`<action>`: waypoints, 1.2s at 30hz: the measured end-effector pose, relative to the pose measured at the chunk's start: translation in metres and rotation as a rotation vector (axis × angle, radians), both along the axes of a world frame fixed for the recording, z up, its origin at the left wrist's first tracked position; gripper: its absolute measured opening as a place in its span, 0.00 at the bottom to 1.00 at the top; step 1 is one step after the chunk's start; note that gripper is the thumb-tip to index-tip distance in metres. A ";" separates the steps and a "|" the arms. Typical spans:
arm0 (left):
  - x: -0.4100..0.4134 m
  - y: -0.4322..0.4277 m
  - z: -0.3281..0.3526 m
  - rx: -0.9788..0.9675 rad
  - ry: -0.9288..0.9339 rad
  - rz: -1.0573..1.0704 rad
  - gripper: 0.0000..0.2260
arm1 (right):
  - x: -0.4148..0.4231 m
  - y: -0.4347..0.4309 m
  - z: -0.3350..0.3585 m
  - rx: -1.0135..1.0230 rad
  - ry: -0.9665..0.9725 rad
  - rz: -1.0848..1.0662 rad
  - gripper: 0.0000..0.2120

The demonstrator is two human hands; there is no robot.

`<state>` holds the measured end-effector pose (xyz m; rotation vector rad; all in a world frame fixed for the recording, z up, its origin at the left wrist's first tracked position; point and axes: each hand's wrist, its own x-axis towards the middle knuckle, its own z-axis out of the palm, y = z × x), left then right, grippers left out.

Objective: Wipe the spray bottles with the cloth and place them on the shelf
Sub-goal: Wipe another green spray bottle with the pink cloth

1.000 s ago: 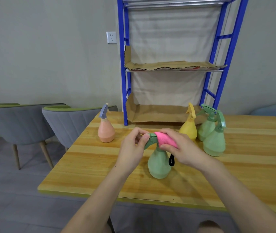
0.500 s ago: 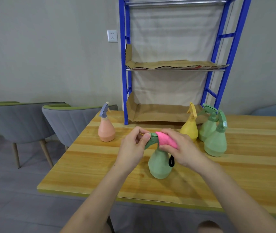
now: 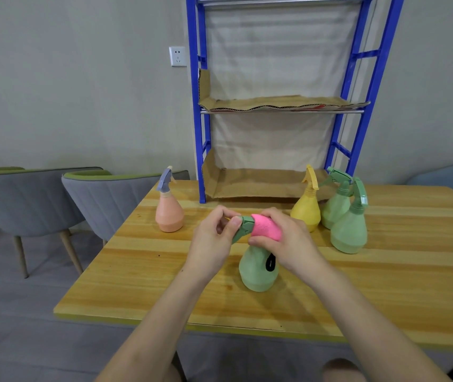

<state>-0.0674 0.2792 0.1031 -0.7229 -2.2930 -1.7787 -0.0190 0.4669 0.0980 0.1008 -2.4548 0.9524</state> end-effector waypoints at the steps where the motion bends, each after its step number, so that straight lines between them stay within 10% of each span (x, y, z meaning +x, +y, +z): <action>1: -0.001 0.000 0.000 -0.008 0.004 -0.002 0.05 | 0.001 0.005 0.002 -0.008 -0.022 0.034 0.21; 15: -0.017 -0.001 0.008 -0.046 -0.028 -0.042 0.05 | 0.011 0.023 0.015 0.042 -0.138 0.165 0.21; 22: -0.017 0.007 0.013 -0.090 0.001 0.016 0.05 | 0.035 0.018 0.015 -0.471 -0.164 0.227 0.08; 36: 0.013 0.032 0.020 -0.067 -0.222 0.114 0.24 | 0.037 0.007 0.010 -0.739 -0.074 0.108 0.11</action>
